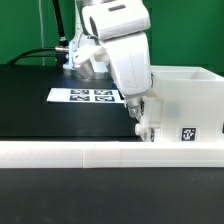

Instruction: Assemble drawer

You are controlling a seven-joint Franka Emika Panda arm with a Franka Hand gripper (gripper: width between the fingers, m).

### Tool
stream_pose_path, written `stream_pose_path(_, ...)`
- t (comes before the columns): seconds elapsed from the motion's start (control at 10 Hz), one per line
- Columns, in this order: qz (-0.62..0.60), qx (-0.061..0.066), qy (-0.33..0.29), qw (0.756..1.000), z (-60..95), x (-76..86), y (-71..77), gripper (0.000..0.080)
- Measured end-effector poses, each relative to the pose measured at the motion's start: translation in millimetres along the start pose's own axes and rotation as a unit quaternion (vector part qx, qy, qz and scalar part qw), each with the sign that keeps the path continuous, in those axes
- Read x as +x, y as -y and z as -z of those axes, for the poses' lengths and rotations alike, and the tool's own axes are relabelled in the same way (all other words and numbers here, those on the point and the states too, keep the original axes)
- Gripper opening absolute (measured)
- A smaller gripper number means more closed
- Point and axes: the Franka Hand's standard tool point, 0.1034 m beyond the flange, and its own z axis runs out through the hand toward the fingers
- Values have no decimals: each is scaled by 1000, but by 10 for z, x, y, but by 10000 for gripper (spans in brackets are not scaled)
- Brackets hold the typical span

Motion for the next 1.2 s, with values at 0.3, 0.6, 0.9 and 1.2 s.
stream_pose_path(0.3,-2,3,-1,1000,-39,123,-1,649)
stream_pose_path(0.6,6,5,4,1000,-41,103,2,649)
stream_pose_path(0.9,-11,-6,21,1000,201,-424,-74,649)
stream_pose_path(1.2,-17,-31,27,999,273,-479,-120,649)
